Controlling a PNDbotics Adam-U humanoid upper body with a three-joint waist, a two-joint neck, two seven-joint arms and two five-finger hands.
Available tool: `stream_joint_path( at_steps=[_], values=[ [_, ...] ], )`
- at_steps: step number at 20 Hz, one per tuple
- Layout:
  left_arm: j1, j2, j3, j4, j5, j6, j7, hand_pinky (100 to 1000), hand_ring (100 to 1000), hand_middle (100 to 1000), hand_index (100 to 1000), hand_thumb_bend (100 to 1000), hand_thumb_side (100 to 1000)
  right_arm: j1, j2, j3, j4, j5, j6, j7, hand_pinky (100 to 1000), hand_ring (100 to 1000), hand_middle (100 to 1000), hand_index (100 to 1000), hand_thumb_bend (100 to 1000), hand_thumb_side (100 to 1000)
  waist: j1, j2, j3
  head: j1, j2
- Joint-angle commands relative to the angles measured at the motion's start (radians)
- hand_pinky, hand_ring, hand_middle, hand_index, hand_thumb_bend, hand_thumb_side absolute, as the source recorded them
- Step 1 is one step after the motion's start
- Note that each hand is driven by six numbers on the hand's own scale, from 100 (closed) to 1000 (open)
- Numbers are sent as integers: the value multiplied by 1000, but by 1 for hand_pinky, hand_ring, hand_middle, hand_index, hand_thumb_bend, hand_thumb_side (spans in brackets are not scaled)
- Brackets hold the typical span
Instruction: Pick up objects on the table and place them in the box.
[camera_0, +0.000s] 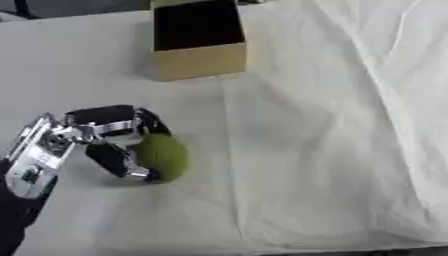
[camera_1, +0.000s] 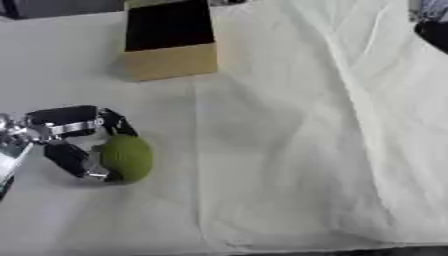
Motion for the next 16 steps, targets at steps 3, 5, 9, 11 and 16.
stream_joint_path(
  at_steps=[3,5,9,11,16],
  values=[
    [4,20,15,7,37,36,-12,646,701,643,782,432,585,-12,-13,-4,-21,-6,-2,-1,892,900,600,786,100,225,-3,-13,-1,-1,-1],
    [4,20,19,5,46,47,-1,613,675,618,760,325,568,-11,-12,-5,-21,-6,-1,-2,893,901,600,786,100,226,-3,-13,-1,-1,-1],
    [0,22,21,-27,52,43,48,567,632,586,727,100,488,-10,-11,-6,-21,-6,0,-2,893,902,599,786,100,228,-2,-14,-2,-1,0],
    [-5,24,20,-54,43,24,83,503,580,537,678,100,339,-9,-11,-7,-21,-6,0,-3,894,902,599,786,100,229,-1,-14,-2,-2,0],
    [-11,27,30,-105,-2,-30,172,417,500,461,578,100,126,-8,-13,-10,-21,-5,1,-10,894,903,597,785,100,230,-1,-9,-2,-3,-3]
  ],
)
